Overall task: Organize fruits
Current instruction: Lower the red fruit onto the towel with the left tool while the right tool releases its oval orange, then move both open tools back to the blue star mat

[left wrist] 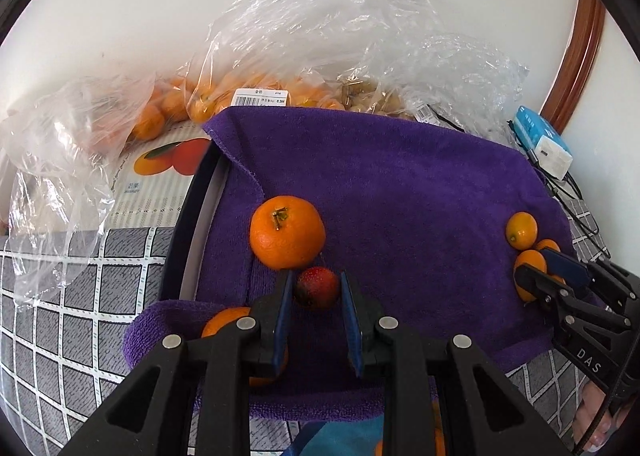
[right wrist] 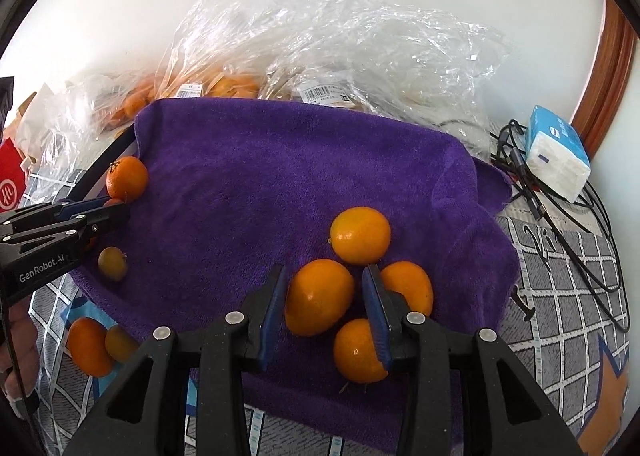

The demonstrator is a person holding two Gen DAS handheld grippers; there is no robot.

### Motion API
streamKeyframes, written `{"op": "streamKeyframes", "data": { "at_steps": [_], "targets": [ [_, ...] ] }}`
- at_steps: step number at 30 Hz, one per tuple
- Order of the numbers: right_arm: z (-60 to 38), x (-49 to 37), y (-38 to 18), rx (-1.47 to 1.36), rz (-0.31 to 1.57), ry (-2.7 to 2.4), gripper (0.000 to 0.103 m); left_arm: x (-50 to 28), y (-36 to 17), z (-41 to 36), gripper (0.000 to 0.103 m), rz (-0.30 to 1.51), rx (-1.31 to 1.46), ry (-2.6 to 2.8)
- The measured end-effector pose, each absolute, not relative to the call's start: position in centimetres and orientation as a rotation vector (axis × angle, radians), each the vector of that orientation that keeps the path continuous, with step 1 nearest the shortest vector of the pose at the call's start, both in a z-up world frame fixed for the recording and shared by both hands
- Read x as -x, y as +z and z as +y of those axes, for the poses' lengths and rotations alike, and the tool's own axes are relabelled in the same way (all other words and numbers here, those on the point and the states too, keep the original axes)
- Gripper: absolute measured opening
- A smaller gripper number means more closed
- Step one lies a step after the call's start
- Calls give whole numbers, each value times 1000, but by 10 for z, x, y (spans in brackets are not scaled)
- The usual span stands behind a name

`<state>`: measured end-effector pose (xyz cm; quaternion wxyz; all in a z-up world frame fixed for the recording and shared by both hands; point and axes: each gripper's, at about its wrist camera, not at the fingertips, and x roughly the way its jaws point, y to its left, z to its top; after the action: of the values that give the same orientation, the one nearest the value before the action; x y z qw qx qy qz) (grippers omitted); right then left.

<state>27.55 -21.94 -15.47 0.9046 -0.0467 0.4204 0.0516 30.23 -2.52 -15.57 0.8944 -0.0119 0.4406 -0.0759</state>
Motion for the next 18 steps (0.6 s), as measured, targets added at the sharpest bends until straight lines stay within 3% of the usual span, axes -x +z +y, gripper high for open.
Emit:
{"op": "streamKeyframes", "data": {
  "at_steps": [5,7,8,18],
  "targets": [
    [-223,-261,-144,73,856,80,46,-295,-144,-18,32,918,69,-157],
    [-224,-254,-139,63,845,68,48,-287,-135,-14,45,888,83,-155],
    [-224,-251,-136,57,842,64,48,-283,-131,-11,47,872,89,-153],
    [-210,-213,-117,34,798,24,48,-232,-115,36,49,800,152,-86]
  ]
}}
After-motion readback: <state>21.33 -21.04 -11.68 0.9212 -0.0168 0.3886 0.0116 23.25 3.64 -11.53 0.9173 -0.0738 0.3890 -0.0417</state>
